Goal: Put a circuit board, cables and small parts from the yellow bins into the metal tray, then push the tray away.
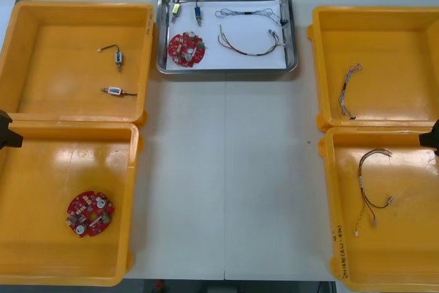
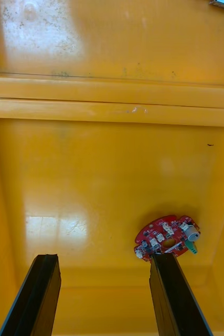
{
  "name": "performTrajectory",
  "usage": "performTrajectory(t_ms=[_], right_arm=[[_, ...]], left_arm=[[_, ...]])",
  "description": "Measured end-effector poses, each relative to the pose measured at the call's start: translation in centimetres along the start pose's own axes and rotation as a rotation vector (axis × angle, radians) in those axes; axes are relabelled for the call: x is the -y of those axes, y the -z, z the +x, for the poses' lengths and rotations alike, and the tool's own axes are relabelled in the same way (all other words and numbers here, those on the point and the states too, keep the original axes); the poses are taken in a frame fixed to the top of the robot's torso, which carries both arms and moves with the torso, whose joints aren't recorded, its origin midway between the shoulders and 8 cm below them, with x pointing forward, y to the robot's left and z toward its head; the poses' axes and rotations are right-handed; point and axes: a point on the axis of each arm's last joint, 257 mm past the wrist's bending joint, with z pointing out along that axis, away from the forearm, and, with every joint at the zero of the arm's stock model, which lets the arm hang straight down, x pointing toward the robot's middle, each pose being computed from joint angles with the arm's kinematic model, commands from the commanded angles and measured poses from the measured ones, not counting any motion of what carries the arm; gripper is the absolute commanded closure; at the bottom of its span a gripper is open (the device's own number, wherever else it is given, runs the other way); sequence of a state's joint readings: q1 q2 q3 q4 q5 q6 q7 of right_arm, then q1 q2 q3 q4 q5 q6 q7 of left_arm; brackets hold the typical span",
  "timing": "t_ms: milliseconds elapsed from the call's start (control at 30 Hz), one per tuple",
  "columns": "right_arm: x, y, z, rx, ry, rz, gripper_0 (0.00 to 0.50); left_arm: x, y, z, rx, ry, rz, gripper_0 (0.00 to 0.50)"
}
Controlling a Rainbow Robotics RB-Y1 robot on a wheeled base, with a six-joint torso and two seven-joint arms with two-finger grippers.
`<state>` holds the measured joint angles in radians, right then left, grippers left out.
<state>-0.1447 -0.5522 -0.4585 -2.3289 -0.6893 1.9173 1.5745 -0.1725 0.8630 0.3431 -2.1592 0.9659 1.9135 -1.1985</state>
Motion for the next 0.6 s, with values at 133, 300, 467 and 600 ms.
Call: performTrajectory(t_ms=[133,300,467,600], right_arm=[[1.0,0.0,0.8,-0.011,-0.033,0.011,0.0],[1.8,0.0,1.7,-0.024,-0.056,0.024,0.0],[2.1,-0.4,2.7,-0.049,-0.07,0.023,0.0],[2.2,-0.8,3.3,-0.07,-0.109,0.018,0.0]], left_arm=[[0.0,0.0,0.0,0.0,0.0,0.0,0.0],[0.0,0.0,0.0,0.0,0.0,0.0,0.0],[0.0,0.0,0.0,0.0,0.0,0.0,0.0],[0.0,0.0,0.0,0.0,0.0,0.0,0.0]])
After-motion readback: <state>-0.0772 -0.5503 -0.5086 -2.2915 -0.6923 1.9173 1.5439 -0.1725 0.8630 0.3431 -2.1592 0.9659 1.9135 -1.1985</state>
